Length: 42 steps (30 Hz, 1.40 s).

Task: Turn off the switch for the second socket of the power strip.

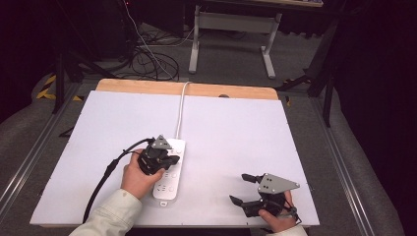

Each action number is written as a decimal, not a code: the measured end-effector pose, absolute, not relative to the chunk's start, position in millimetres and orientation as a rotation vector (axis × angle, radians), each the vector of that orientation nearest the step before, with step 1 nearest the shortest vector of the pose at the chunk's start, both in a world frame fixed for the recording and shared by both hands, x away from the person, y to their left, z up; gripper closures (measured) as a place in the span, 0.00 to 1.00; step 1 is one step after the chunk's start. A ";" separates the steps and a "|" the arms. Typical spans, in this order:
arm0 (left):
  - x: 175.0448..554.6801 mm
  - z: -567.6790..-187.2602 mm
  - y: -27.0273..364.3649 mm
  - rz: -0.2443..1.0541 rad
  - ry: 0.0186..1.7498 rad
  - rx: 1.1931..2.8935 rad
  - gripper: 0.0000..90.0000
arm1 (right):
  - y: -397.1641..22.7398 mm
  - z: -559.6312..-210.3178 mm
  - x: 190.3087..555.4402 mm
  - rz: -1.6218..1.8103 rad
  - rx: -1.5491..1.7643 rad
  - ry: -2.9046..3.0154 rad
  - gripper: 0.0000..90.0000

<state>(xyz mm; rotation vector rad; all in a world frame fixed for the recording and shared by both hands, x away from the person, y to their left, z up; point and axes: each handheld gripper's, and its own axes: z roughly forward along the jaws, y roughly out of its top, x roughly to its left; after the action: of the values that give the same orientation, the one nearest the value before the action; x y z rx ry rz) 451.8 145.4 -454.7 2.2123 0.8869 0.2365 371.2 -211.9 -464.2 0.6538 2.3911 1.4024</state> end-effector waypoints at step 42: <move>444.5 -464.0 140.2 0.384 0.839 2.219 1.00 | -212.8 -463.2 370.7 1.423 0.666 2.384 0.24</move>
<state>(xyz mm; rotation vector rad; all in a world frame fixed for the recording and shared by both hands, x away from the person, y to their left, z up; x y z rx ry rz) 444.5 140.2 -464.0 2.2190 0.8388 0.3837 370.7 -212.8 -463.2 0.6662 2.3841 1.4234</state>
